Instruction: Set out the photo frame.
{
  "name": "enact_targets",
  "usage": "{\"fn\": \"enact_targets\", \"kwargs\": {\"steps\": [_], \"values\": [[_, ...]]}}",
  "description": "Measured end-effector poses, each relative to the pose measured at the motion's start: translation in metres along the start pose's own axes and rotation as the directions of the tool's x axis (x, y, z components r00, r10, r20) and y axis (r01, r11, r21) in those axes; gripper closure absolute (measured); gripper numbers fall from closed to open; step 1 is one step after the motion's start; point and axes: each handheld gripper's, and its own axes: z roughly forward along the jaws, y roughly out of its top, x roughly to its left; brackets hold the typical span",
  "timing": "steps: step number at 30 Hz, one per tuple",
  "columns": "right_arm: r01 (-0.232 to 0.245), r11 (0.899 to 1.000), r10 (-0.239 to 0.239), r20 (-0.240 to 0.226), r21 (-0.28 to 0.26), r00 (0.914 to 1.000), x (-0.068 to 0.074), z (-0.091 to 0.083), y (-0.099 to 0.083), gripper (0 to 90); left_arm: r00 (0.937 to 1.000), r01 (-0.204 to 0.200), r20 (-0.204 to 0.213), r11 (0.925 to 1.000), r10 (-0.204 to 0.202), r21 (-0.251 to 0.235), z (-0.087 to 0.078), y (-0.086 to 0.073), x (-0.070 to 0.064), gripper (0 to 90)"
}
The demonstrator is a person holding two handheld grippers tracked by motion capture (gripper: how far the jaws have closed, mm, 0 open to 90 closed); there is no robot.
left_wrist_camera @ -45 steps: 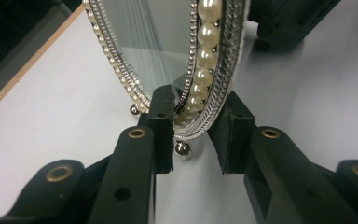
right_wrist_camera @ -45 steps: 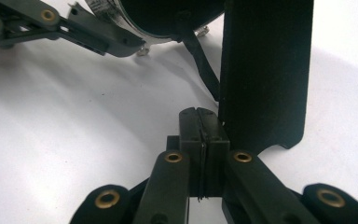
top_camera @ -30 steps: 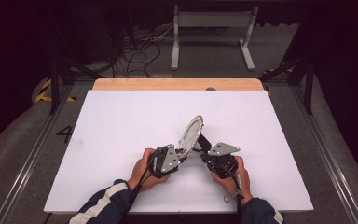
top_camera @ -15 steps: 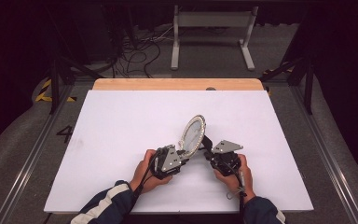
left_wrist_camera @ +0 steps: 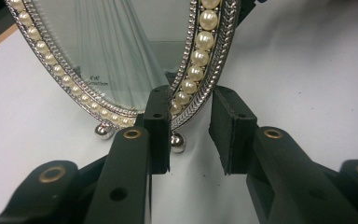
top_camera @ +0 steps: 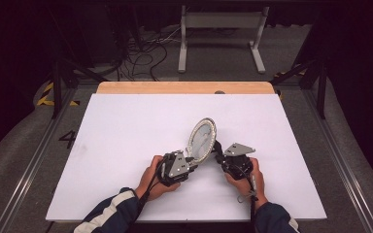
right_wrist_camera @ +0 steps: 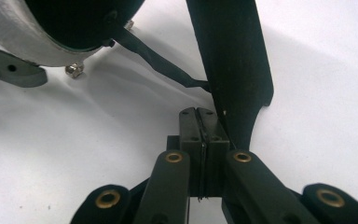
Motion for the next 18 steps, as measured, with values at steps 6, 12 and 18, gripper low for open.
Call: {"fn": "enact_targets", "kwargs": {"steps": [6,12,18], "values": [[-0.006,1.000,0.006,0.011,0.000,0.9999,-0.0028,0.0013,0.0003,90.0,1.0000,-0.005,0.008,1.0000,0.005,0.006,0.0012,0.0002,-0.0009,68.6],[-0.010,1.000,0.010,0.021,0.002,0.9997,-0.0059,0.0037,0.0003,90.0,0.9996,-0.013,0.025,0.9998,0.012,0.013,0.0023,0.0004,-0.0016,66.9],[-0.015,1.000,0.015,0.041,-0.006,0.9990,-0.0088,0.0062,0.0002,89.0,0.9994,-0.009,0.035,0.9998,0.009,0.018,-0.0021,-0.0004,0.0020,62.3]]}}
